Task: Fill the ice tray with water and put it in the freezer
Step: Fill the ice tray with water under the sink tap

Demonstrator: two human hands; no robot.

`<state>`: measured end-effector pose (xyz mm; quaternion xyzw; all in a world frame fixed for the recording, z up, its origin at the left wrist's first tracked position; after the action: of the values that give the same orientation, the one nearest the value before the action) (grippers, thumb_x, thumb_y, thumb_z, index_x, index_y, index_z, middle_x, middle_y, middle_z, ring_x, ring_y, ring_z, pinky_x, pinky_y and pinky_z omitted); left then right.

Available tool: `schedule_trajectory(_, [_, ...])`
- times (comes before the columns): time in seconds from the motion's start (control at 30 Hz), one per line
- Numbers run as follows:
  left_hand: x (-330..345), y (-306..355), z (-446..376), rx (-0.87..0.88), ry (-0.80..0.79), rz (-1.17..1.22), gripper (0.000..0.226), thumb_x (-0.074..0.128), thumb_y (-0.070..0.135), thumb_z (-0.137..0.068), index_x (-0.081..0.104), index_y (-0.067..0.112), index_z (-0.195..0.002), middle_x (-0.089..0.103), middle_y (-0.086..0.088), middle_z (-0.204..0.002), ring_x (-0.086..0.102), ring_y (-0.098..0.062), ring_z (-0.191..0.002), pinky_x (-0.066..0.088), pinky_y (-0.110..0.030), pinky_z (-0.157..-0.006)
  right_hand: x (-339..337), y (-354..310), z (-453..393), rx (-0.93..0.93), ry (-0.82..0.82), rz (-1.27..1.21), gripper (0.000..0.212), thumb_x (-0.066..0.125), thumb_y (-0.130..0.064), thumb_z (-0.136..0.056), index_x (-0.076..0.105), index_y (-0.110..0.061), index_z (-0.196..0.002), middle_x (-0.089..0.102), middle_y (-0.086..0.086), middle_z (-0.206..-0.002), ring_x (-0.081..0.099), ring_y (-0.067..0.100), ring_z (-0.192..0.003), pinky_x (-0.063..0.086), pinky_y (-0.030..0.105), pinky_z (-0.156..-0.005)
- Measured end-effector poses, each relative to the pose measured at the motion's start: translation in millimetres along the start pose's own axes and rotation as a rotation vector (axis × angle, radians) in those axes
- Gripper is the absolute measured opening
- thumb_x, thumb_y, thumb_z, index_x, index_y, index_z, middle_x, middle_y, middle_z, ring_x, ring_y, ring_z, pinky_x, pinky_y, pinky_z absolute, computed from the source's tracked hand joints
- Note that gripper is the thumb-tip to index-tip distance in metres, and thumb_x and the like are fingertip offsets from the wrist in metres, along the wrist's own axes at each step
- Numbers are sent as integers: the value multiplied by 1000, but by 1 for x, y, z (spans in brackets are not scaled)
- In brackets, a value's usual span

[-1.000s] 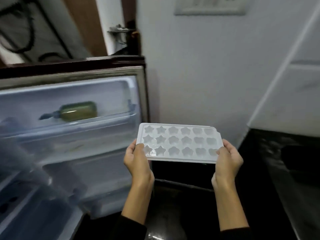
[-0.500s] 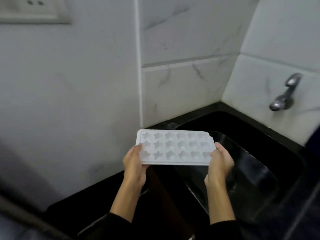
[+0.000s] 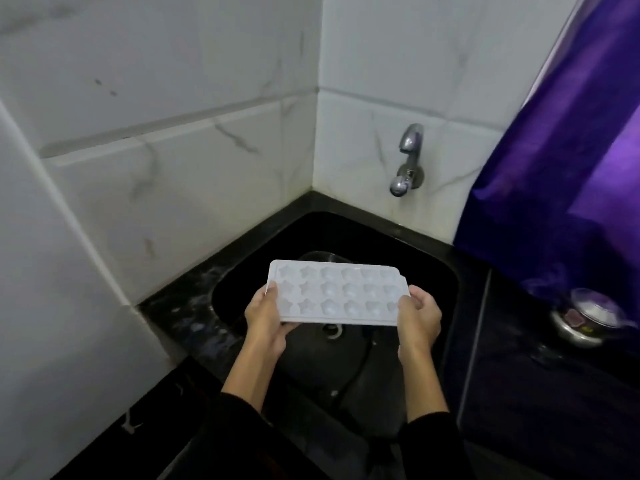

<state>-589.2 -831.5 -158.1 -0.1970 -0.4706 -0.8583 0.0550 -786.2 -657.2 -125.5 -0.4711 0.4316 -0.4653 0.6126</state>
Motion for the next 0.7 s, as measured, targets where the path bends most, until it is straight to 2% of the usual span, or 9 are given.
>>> schedule_trajectory(0.07, [27,-4,-13,-5,-32,-12,28,42,26,-102,53,13,-125,65,-9,-106,63,-23,-86,51,-40,-59,-3,-15,-22,-133,59,230,38,56,-11,-88,56,-13,-126,57,3,-124,56,19,-110,47,29,-89])
schedule_trajectory(0.13, [50,-9,-27,-17,-50,-25,30,42,26,-102,52,12,-126,65,-10,-106,63,-23,-87,51,-41,-61,2,-37,-43,-313,134,402,47,59,-12,-87,52,-13,-133,49,8,-139,44,25,-128,38,42,-106])
schedule_trajectory(0.2, [72,-12,-42,-26,-61,-34,31,42,26,-102,52,12,-128,65,-12,-111,63,-24,-89,51,-42,-65,16,-60,-65,-443,123,415,45,58,-12,-87,53,-12,-132,47,7,-141,41,25,-131,36,40,-108])
schedule_trajectory(0.27, [91,-14,-57,-36,-68,-36,31,42,26,-102,52,12,-127,64,-13,-115,63,-25,-89,51,-42,-64,40,-78,-92,-460,22,336,42,56,-13,-90,53,-11,-132,49,7,-138,46,23,-127,37,35,-104])
schedule_trajectory(0.43, [129,-21,-86,-66,-101,-28,33,42,26,-102,51,12,-130,64,-13,-112,63,-28,-93,52,-43,-64,99,-103,-159,-222,-222,205,44,55,-26,-95,48,-10,-135,53,7,-135,50,23,-125,43,33,-99])
schedule_trajectory(0.57, [154,-26,-103,-77,-122,-33,30,41,25,-102,51,13,-127,65,-10,-106,63,-27,-92,52,-43,-63,130,-107,-199,-119,-272,124,36,58,-33,-93,54,-8,-119,54,1,-101,53,21,-102,41,25,-76])
schedule_trajectory(0.6, [160,-26,-106,-75,-127,-33,29,41,25,-102,51,12,-126,65,-10,-104,63,-27,-91,52,-43,-62,137,-104,-208,-73,-277,91,33,59,-32,-93,54,-9,-116,54,0,-96,53,21,-99,41,25,-75])
schedule_trajectory(0.63, [166,-26,-109,-72,-132,-34,27,41,25,-102,52,12,-124,65,-9,-101,63,-26,-90,52,-42,-62,143,-100,-215,-8,-285,29,32,60,-31,-93,54,-10,-116,54,0,-97,53,22,-103,43,27,-79])
schedule_trajectory(0.7, [176,-26,-115,-61,-135,-39,25,41,25,-102,53,12,-121,65,-9,-99,64,-26,-89,52,-43,-62,158,-91,-225,172,-334,-173,40,62,-30,-92,50,-8,-122,53,3,-108,49,26,-122,43,35,-101])
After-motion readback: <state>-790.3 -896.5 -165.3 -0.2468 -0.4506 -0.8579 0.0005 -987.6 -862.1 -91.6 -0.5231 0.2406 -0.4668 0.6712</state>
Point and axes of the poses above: each hand's wrist, its own z-axis away from the middle knuckle, its own x-axis out of the palm, y = z × x, the point moved 8 cm from there along -z, towards the middle knuckle
